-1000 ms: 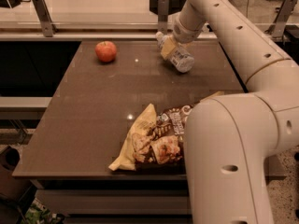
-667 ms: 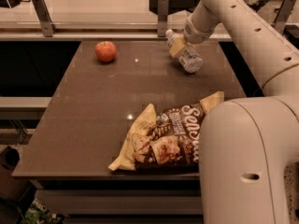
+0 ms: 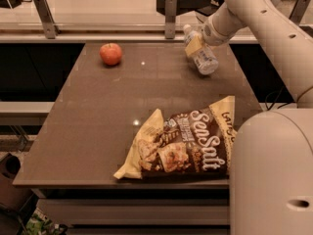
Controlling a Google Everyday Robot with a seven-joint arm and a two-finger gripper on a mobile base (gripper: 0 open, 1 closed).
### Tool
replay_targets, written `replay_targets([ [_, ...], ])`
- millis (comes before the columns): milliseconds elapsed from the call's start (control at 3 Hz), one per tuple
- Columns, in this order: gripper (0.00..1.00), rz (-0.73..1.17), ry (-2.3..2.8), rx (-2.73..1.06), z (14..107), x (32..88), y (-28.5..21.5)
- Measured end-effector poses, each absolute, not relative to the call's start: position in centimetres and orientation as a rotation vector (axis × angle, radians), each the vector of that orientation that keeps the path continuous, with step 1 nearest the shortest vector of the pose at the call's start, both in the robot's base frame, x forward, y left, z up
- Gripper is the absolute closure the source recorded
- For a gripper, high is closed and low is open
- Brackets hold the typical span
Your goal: Place blue plastic bottle upright
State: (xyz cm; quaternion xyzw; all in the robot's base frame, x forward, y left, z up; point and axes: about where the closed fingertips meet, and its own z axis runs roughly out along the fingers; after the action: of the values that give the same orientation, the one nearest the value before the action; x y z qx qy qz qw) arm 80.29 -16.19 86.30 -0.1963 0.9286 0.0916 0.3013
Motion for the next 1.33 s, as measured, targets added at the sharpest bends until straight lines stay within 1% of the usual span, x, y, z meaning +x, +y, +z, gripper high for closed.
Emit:
replay_targets([
  [667, 1.00, 0.248, 2.310, -0.423, 89.1, 81.2, -19.3],
  [1333, 1.00, 0.240, 2.200, -0.358, 91.4, 80.9, -22.4],
])
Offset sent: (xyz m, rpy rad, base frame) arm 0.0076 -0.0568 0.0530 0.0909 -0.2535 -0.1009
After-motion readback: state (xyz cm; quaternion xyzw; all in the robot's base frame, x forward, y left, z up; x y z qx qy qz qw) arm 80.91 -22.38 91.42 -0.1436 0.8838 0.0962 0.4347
